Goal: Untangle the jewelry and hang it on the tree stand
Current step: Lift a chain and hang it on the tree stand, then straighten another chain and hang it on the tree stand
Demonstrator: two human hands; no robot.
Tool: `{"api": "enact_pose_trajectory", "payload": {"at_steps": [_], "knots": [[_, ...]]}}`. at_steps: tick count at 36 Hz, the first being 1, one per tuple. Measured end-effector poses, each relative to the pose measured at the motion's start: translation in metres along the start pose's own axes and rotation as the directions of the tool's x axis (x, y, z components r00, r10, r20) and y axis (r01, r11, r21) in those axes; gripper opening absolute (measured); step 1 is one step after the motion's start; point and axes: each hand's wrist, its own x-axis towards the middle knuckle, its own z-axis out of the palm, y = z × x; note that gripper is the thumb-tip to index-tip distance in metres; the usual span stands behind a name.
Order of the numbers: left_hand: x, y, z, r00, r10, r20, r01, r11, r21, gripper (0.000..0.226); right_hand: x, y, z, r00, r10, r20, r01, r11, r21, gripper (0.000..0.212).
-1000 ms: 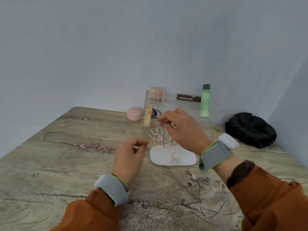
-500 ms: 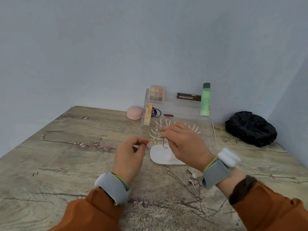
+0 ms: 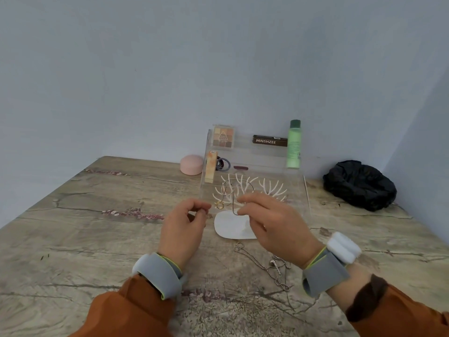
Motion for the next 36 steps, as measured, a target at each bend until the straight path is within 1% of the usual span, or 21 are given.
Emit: {"api": "enact_pose_trajectory", "payload": {"at_steps": [6,8,10,11,15,18,22,25,30,34,36], "knots": [[-0.001,0.002,0.000,1.000,0.018,-0.011,-0.018,1.000,0.008,0.023,-0.035,0.017,-0.014,0.982,0.184,-0.027,-0.183,0.982,0.046,0.021],[-0.004,0.005,0.001,0.999,0.023,0.026,-0.023,1.000,0.011,0.023,-0.048,0.024,-0.016,0.963,0.269,-0.034,-0.267,0.962,0.049,0.021],[-0.009,0.007,-0.001,0.996,0.037,0.081,-0.039,0.999,0.017,0.017,-0.058,0.028,-0.015,0.946,0.320,-0.039,-0.318,0.946,0.055,0.021],[-0.011,0.008,0.000,0.993,0.050,0.111,-0.053,0.998,0.031,0.015,-0.063,0.029,-0.015,0.940,0.338,-0.042,-0.336,0.940,0.056,0.022],[-0.019,0.005,0.006,0.969,0.125,0.213,-0.157,0.977,0.141,0.029,-0.079,0.031,-0.012,0.915,0.402,-0.040,-0.398,0.914,0.077,0.022],[-0.027,0.008,0.017,0.947,0.147,0.285,-0.217,0.948,0.232,0.028,-0.087,0.032,-0.012,0.897,0.441,-0.040,-0.436,0.895,0.092,0.019],[-0.042,0.016,0.042,0.930,0.198,0.309,-0.288,0.915,0.282,0.027,-0.090,0.031,-0.017,0.868,0.495,-0.044,-0.486,0.864,0.127,0.019],[-0.051,0.024,0.060,0.933,0.206,0.293,-0.293,0.910,0.293,0.020,-0.091,0.032,-0.018,0.856,0.516,-0.028,-0.509,0.850,0.133,0.022],[-0.057,0.028,0.079,0.936,0.189,0.296,-0.285,0.902,0.325,0.007,-0.096,0.032,-0.015,0.838,0.544,0.045,-0.544,0.825,0.154,0.020],[-0.059,0.026,0.089,0.923,0.147,0.356,-0.287,0.879,0.380,0.008,-0.096,0.033,-0.013,0.823,0.534,0.193,-0.563,0.810,0.162,0.016],[-0.059,0.025,0.091,0.914,0.132,0.382,-0.293,0.868,0.401,0.011,-0.096,0.034,-0.011,0.806,0.529,0.266,-0.577,0.802,0.151,0.015]]}}
